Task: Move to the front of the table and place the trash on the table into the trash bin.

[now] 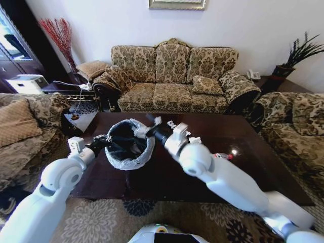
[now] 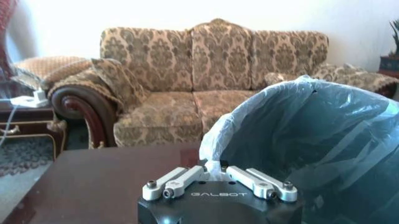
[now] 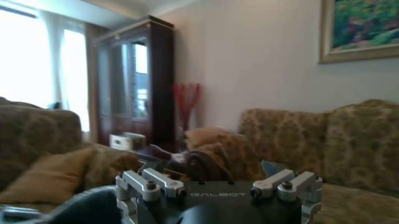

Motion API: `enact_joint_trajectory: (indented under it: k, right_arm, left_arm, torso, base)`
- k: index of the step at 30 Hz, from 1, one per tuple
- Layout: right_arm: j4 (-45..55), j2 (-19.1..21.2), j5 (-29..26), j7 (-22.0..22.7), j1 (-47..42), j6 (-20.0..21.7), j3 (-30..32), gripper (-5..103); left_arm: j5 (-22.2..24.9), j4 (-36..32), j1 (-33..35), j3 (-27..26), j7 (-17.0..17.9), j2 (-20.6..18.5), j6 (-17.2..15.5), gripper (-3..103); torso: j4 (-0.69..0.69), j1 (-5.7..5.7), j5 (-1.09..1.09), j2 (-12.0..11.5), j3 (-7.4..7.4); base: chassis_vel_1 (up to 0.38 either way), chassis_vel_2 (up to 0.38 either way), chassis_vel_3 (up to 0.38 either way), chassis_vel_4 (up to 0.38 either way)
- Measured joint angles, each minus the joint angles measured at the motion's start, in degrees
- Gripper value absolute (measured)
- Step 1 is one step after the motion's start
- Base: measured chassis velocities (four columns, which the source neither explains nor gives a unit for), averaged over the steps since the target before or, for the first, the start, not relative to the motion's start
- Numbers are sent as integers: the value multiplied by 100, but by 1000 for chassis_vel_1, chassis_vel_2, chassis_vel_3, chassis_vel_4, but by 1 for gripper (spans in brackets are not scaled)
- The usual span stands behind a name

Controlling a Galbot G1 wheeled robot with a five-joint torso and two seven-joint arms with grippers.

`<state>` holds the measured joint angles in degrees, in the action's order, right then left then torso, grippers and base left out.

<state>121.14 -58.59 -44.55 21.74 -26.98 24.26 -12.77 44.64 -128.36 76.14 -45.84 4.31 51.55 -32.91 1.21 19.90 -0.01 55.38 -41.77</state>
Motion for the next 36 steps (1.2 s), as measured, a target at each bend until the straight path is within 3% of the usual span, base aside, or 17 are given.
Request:
enact_joint_trajectory:
  k: [5, 9, 16, 29, 36]
  right_arm:
    - [-220, 140, 492, 40, -708, -1, 658, 100]
    - [-561, 164, 976, -460, -2011, -297, 1743, 100]
    - [-880, 78, 1260, -1055, -2830, -385, 2450, 100]
    - [-1078, -61, 1523, -1544, -3033, -577, 2476, 100]
    - [-1135, -144, 1642, -1616, -3037, -644, 2331, 100]
  left_arm:
    - [-100, 39, 81, -56, -53, 72, 203, 1]
    - [-170, 41, 239, -110, -68, 219, 343, 1]
    - [-333, -7, 339, -118, -66, 350, 395, 1]
    - [-737, -118, 548, -126, 63, 542, 572, 1]
    - [-782, -215, 634, -137, 55, 632, 619, 1]
  torso:
    - [-2, 1, 3, 0, -1]
    - [-2, -1, 2, 0, 0]
    - [-2, -1, 1, 0, 0]
    - [4, -2, 1, 1, 1]
    - [-3, -2, 1, 1, 1]
  base:
    - [0, 0, 0, 0]
    - [0, 0, 0, 0]
    - [0, 0, 0, 0]
    - [62, 79, 69, 51]
    - [-63, 108, 99, -60]
